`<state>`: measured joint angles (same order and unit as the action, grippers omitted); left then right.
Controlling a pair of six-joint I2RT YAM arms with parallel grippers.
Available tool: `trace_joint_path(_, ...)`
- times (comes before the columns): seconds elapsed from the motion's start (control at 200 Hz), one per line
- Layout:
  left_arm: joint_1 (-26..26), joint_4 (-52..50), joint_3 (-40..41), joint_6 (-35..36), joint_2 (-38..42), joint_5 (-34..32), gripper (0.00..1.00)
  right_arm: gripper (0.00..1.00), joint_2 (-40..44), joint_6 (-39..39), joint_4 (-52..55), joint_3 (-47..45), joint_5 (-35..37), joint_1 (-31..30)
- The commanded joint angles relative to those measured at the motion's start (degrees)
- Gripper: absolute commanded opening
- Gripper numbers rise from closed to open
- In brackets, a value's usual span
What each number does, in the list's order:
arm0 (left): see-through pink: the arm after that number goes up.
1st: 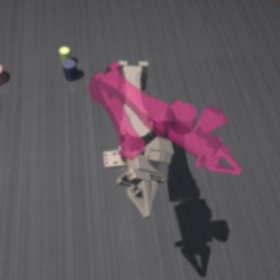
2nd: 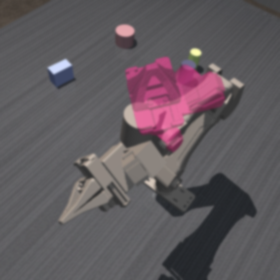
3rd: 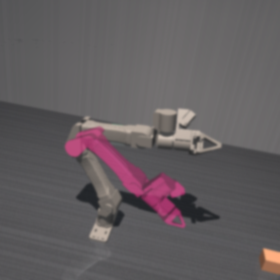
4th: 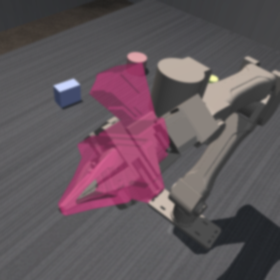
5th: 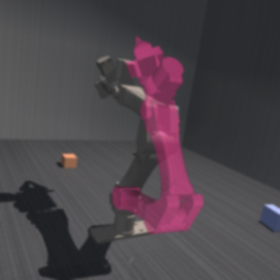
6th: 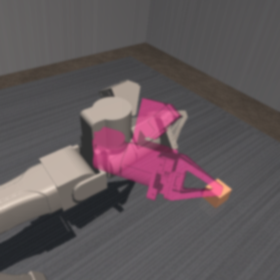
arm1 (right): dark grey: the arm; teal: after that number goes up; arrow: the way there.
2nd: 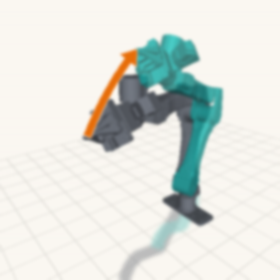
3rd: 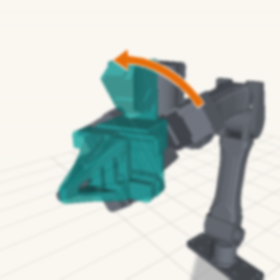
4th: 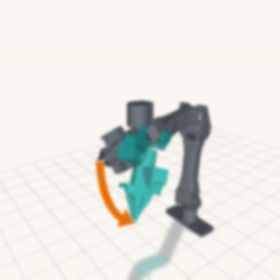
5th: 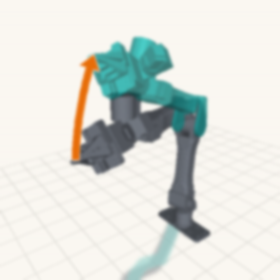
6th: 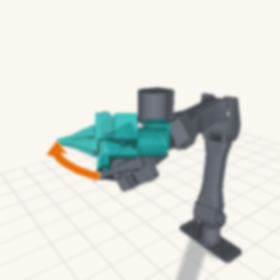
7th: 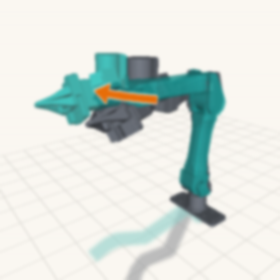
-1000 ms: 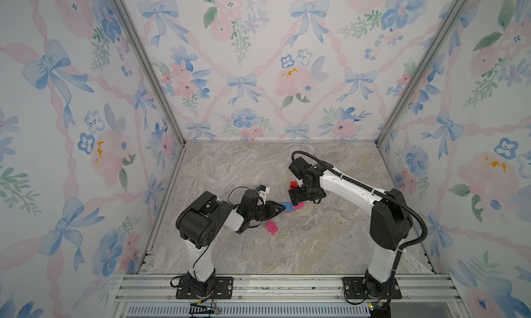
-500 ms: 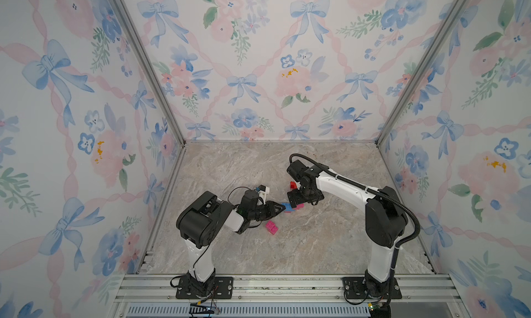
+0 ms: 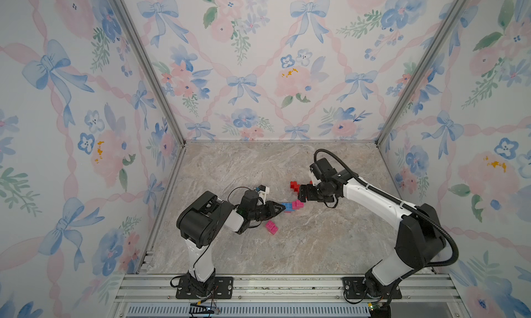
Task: Assemble the letter v with lego
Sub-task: Assemble the lego brick with the lego brick, then adjust the lego brick at the center of the board.
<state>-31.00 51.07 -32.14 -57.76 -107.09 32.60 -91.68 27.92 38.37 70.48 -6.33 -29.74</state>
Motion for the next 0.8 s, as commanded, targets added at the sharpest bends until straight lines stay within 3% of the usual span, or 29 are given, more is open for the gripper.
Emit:
trace_joint_path(0.0,0.15,-5.01,1.32,0.45,-2.47,-1.93,0.15,0.97,-1.65,3.86,-7.37,-1.83,-10.78,0.69)
trace_joint_path(0.125,0.12,-5.01,1.14,0.45,-2.13,-1.77,0.26,0.97,-4.97,4.89,-10.53,-2.85,-17.24,0.55)
trace_joint_path(0.26,0.23,-5.01,1.12,0.38,-1.82,-1.58,0.32,0.98,-6.73,5.02,-11.55,-3.56,-17.98,0.2)
trace_joint_path(0.46,0.23,-5.01,0.98,0.19,-1.61,-1.4,0.4,0.86,-8.94,5.15,-12.44,-4.24,-17.87,0.04)
trace_joint_path(0.795,0.35,-5.01,1.03,0.45,-1.0,-1.34,0.42,0.69,-12.56,3.69,-14.93,-3.09,-18.01,-0.23)
